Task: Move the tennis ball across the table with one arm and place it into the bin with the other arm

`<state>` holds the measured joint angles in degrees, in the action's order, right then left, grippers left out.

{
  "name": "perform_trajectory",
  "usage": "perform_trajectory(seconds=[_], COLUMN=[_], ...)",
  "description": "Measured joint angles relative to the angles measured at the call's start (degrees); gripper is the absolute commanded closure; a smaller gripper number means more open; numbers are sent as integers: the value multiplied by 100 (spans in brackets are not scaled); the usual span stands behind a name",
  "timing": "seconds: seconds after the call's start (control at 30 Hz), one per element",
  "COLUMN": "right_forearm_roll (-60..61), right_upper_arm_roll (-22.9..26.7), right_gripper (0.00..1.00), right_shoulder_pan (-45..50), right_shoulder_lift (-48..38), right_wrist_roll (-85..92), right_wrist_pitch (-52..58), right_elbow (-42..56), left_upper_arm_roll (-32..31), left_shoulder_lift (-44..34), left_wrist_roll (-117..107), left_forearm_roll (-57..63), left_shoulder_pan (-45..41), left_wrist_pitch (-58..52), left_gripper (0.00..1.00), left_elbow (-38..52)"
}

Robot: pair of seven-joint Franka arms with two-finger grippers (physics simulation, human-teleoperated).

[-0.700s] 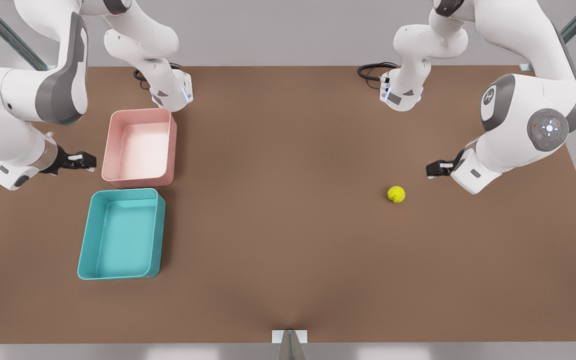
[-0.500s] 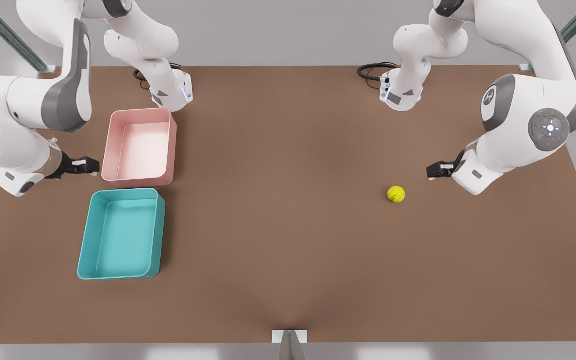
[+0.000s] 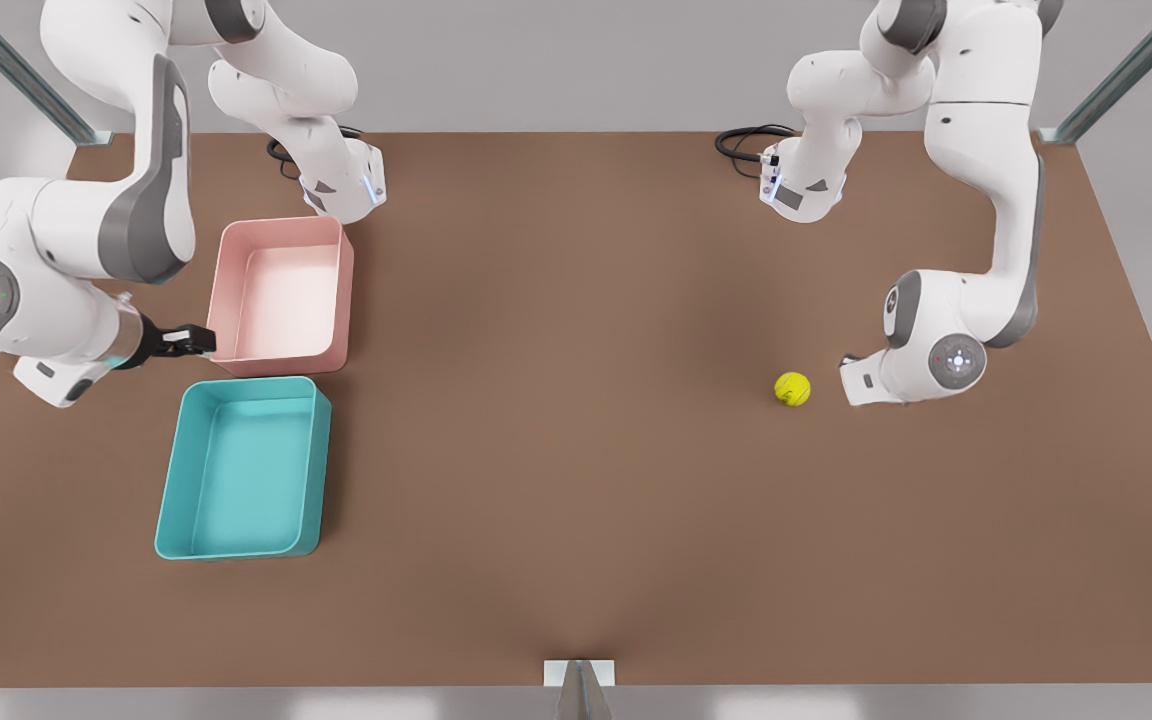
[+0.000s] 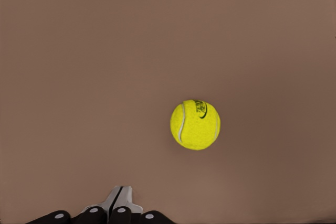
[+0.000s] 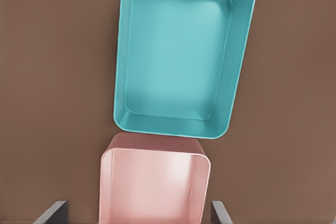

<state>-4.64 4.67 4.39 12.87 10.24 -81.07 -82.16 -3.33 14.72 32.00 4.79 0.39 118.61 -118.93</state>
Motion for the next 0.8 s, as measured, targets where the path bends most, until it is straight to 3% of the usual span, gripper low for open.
perform_trajectory(seconds=[0.3, 0.8], right_forearm_roll=[22, 44], right_upper_arm_roll=[5, 0], right_gripper=[0, 0], right_shoulder_pan=[-24, -44], right_shoulder_lift=[36, 99], right_wrist_roll=[-12, -21], right_wrist_pitch=[62, 91], right_elbow=[-1, 4], left_upper_arm_roll=[-32, -36], left_shoulder_lift=[66, 413], left_wrist_roll=[2870, 4501], left_forearm_roll=[670, 1218], left_shoulder_pan=[-145, -266], left_wrist_pitch=[1207, 1766], left_gripper=[79, 79], left_elbow=[-829, -1107])
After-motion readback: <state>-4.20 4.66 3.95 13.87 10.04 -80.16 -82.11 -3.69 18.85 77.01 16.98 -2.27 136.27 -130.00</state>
